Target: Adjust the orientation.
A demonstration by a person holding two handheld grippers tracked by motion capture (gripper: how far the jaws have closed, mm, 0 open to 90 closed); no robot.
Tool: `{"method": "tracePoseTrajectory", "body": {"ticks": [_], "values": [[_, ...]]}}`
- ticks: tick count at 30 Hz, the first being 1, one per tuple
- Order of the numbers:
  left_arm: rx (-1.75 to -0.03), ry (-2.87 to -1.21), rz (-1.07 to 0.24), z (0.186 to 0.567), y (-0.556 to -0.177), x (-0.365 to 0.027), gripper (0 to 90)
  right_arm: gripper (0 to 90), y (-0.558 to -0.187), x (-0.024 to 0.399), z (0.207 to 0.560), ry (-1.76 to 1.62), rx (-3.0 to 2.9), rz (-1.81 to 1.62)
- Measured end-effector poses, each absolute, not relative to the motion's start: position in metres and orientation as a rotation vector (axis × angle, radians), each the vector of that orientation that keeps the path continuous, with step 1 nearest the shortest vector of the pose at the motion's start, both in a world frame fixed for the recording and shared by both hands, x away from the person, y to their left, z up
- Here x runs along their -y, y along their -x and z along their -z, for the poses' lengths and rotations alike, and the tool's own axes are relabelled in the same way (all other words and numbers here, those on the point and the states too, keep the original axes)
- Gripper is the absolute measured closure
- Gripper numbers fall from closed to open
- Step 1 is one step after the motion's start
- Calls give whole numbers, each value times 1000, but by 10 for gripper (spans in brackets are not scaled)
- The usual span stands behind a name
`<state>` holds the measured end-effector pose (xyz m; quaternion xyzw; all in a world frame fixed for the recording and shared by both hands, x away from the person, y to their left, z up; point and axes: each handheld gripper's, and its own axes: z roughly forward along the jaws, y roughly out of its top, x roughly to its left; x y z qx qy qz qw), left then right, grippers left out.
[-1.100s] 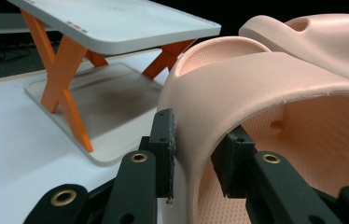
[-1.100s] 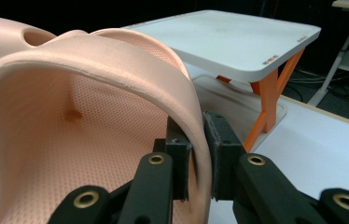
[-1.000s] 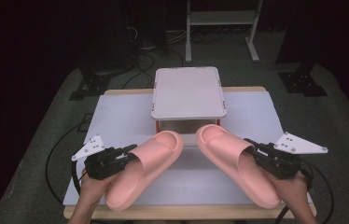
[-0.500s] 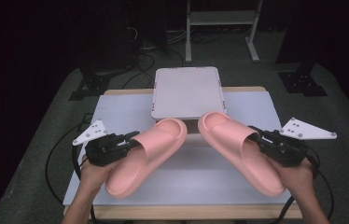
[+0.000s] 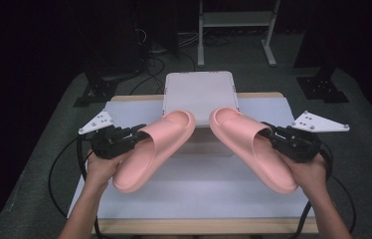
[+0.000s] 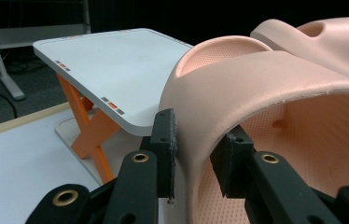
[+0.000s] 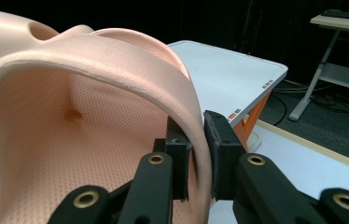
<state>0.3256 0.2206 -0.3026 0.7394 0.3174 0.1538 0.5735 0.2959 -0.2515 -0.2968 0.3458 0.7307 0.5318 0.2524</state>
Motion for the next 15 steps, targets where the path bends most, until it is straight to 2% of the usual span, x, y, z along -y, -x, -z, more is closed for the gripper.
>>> {"method": "tracePoseTrajectory", "body": {"ticks": [15], "values": [[-787,-1733,-369,302,-343,-223,717,802,-318,249,296,-979,-1996,-1408]]}}
